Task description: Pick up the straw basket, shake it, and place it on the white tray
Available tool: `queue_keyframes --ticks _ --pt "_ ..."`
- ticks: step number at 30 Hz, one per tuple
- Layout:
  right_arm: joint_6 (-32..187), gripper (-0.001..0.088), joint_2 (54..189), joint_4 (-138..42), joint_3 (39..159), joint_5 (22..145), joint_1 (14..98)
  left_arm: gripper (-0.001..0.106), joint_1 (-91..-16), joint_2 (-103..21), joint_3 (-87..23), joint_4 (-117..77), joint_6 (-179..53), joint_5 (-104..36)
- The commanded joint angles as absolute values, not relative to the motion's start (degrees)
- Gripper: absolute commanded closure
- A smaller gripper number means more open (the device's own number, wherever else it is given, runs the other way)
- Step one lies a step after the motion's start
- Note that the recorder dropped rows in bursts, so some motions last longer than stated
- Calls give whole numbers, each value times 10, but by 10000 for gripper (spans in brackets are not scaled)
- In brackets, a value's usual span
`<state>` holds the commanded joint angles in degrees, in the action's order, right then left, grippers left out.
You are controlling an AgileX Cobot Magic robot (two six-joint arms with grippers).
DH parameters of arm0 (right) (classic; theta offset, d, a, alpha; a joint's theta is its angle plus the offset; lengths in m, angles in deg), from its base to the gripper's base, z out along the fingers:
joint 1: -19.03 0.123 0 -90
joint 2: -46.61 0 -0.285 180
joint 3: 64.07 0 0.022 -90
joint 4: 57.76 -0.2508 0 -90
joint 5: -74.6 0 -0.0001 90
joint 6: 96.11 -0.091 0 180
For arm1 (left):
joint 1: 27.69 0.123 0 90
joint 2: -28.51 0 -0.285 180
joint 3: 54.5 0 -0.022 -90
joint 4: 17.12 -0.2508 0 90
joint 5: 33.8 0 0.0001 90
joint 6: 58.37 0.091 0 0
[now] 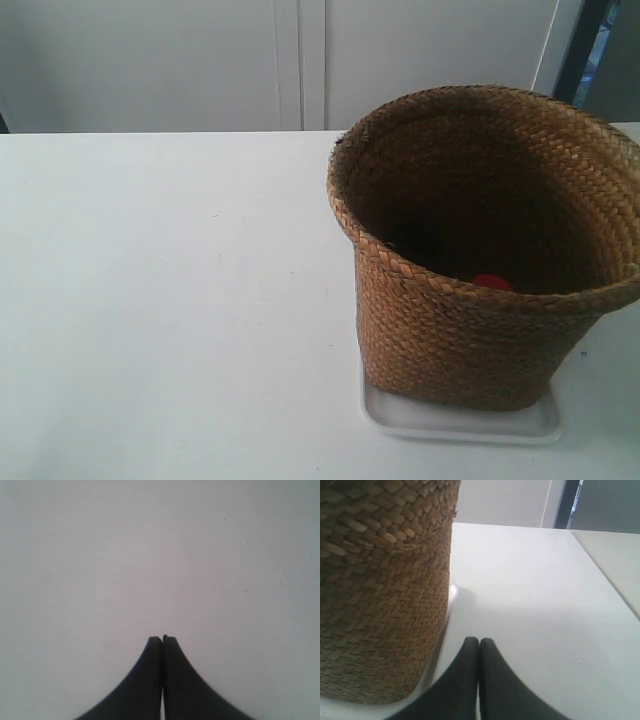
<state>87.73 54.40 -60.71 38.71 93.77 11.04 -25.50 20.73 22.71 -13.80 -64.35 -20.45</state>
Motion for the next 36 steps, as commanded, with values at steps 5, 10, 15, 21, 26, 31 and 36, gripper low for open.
queue_keyframes --ticks 5,10,15,21,26,31,36 --pt "877 868 544 -607 387 939 110 1049 -255 207 227 -138 -643 -205" --pt "877 868 544 -607 387 939 110 1049 -255 207 227 -138 -643 -205" --pt "866 868 544 -607 387 938 110 1049 -255 207 227 -138 -643 -205" --pt "866 868 544 -607 387 938 110 1049 -255 207 227 -138 -643 -205" --pt "866 868 544 -607 387 938 110 1049 -255 207 227 -138 -643 -205" --pt "866 868 544 -607 387 938 110 1049 -255 207 227 -138 -643 -205" --pt "866 868 544 -607 387 938 110 1049 -255 207 227 -138 -643 -205"
